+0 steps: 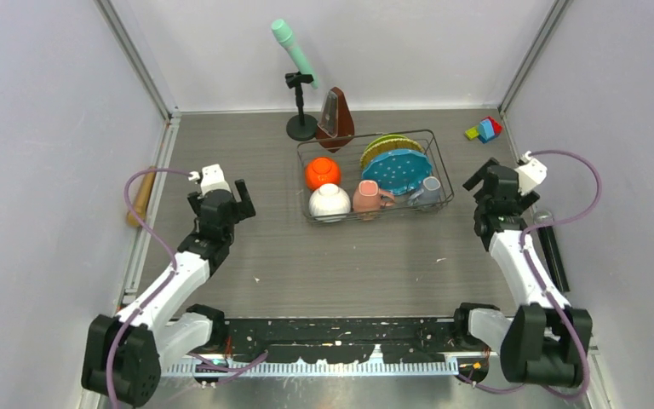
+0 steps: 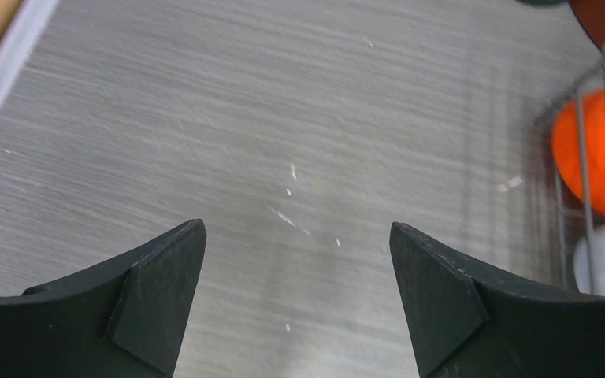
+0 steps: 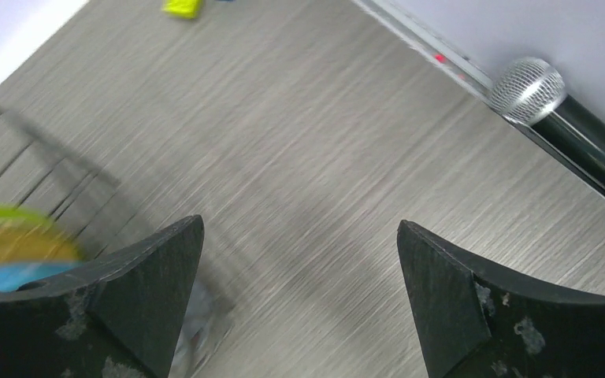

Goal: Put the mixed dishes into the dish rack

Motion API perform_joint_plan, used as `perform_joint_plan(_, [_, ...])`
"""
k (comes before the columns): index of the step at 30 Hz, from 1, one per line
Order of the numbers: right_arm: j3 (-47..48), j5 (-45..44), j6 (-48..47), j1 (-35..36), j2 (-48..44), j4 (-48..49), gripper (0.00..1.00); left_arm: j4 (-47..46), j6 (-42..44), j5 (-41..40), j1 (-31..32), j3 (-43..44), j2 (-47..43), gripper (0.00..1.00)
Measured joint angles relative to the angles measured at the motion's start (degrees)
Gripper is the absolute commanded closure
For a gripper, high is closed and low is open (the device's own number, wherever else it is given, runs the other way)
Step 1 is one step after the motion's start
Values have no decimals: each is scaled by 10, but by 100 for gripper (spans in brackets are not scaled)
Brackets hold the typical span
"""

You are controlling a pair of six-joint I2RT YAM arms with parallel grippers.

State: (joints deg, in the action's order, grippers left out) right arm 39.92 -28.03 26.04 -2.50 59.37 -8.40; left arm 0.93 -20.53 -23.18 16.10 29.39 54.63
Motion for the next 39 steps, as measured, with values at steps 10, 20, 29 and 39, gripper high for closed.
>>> perform_joint_plan(10, [-109,35,-38,-72,122,266,3,-194,81,-62,-48,-7,192,8])
perform_joint_plan(20, [-140,155,-105,-74,170,382,7,-340,132,-1,-94,-43,203,9])
perform_joint_plan(29, [-193,154,-123,-48,243,504,9,-424,162,18,-94,-109,181,17])
perform_joint_plan(39, [-212,90,-153,7,299,578,0,-603,174,43,-97,-174,312,9])
